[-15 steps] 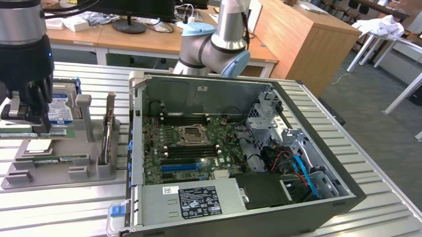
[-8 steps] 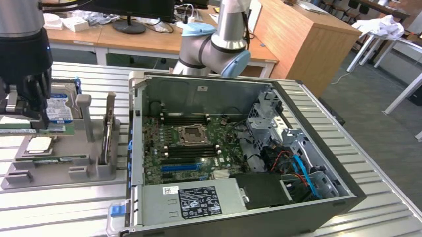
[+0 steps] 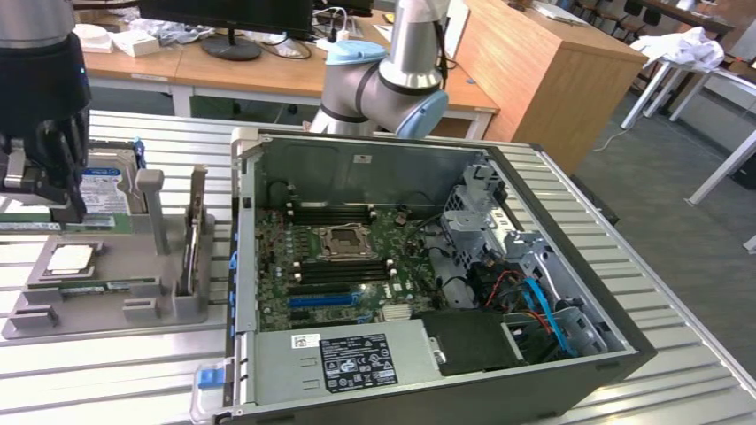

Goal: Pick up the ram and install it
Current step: 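Pick up the ram and move it above insertion slot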

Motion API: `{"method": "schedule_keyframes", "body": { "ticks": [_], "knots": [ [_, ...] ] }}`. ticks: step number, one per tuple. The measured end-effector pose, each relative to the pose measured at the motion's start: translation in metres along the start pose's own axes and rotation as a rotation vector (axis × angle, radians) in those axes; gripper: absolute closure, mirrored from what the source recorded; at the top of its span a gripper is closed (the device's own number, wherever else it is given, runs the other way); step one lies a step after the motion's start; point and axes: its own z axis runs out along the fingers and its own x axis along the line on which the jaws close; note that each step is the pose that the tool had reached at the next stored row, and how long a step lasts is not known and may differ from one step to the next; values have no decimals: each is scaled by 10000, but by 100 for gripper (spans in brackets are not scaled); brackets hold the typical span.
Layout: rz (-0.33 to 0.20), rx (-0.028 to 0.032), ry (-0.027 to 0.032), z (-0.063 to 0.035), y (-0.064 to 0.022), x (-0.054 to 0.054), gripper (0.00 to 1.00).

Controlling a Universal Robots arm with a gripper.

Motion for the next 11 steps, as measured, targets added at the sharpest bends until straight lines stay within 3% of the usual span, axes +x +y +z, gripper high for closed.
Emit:
{"method": "schedule_keyframes", "body": {
  "ticks": [11],
  "knots": [
    [-9, 0, 1, -181, 8, 1, 88]
  ]
}}
